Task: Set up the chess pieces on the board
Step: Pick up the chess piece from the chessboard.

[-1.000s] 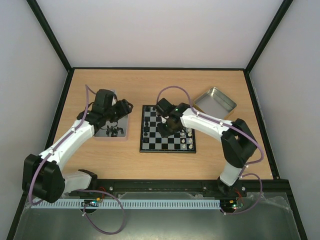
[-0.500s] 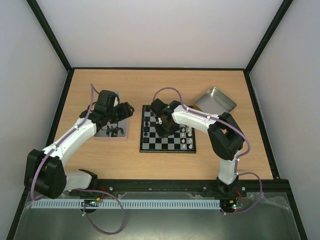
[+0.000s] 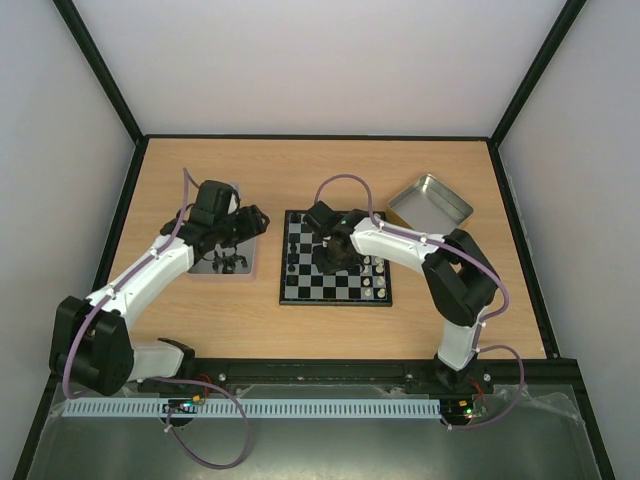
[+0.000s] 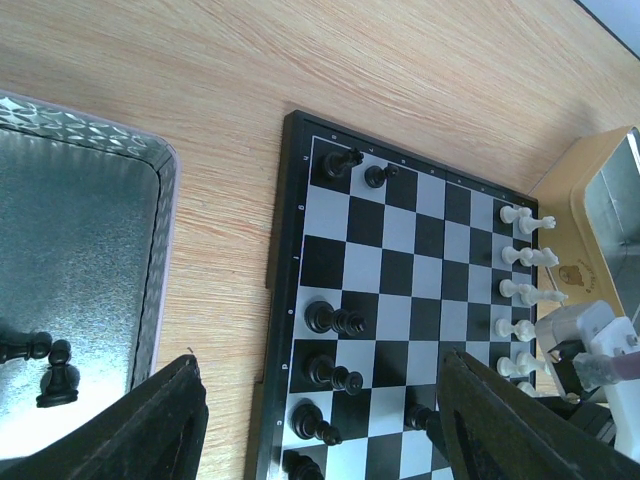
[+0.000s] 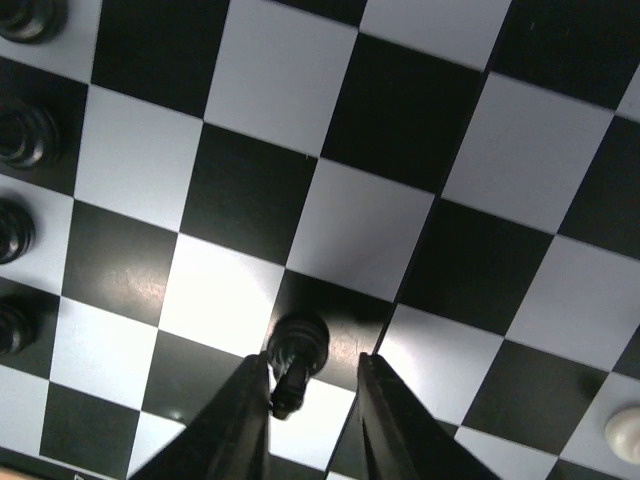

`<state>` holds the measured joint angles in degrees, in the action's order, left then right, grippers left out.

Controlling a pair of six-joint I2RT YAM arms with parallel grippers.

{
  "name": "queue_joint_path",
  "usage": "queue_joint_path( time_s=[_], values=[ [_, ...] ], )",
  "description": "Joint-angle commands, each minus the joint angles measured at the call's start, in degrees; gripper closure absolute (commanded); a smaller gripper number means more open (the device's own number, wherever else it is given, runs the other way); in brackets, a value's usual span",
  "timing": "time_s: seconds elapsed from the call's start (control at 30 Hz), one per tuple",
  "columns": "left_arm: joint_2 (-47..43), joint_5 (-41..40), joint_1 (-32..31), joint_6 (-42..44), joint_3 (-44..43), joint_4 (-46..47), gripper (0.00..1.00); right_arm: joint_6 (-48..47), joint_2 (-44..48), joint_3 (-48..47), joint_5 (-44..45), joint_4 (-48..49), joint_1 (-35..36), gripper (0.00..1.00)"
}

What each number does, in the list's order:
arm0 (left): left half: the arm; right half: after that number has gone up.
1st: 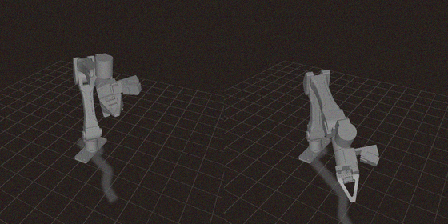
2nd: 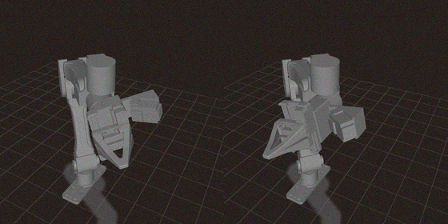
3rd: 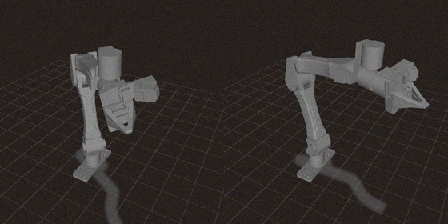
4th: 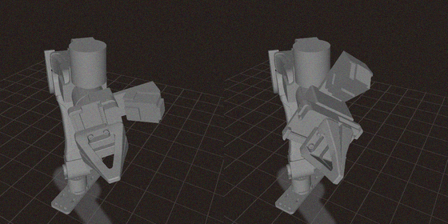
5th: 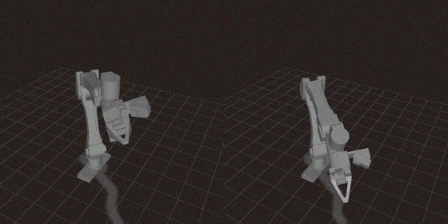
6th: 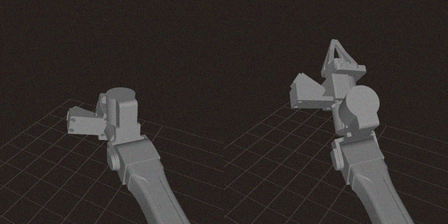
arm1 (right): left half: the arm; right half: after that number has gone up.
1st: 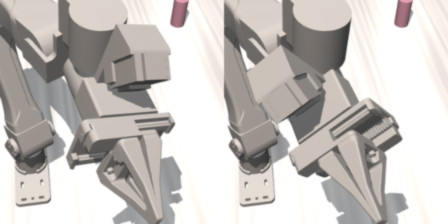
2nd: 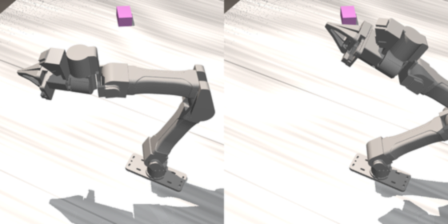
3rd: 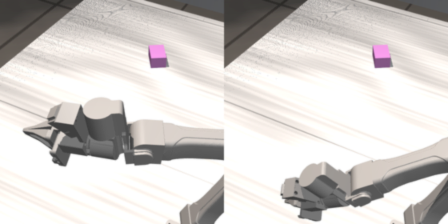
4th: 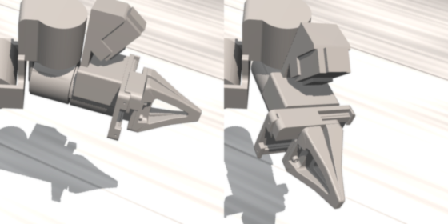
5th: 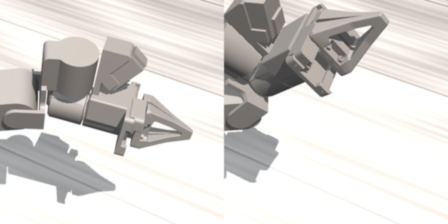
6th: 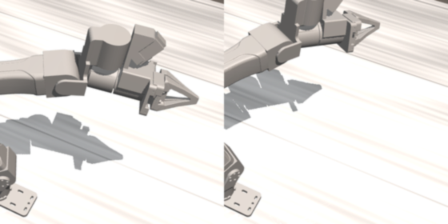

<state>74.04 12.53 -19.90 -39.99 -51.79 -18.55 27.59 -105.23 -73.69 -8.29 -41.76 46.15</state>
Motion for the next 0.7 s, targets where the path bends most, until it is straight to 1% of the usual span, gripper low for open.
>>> queue_joint_path(
  time_s=[0.0, 0.1, 0.23, 0.33, 0.5, 0.67],
  values=[
    [0.42, 0.74, 0.21, 0.47, 0.28, -0.74, 0.35, 3.43, 2.85, 1.75, 4.17, 5.35, 0.68, 0.80],
    [0.43, 0.73, 0.18, 0.52, 0.25, -0.83, 0.35, 3.50, 2.65, 1.85, 5.01, 6.14, 0.74, 0.84],
    [0.40, 0.74, 0.13, 0.32, 0.24, -0.96, 0.35, 3.61, 2.13, 1.72, 5.30, 6.53, 0.82, 0.94],
    [0.27, 0.74, 0.06, 0.19, 0.37, -0.97, 0.35, 3.44, 2.06, 1.28, 5.56, 6.44, 0.89, 0.98],
    [0.18, 0.46, 0.04, 0.09, 0.30, -0.99, 0.35, 3.37, 2.57, -0.38, 8.07, 6.84, 0.94, 0.98],
    [-0.23, -0.83, 0.04, -0.63, 0.28, -1.14, 0.35, 2.25, 1.83, -3.97, 10.49, 8.78, 0.91, 0.98]
  ],
)
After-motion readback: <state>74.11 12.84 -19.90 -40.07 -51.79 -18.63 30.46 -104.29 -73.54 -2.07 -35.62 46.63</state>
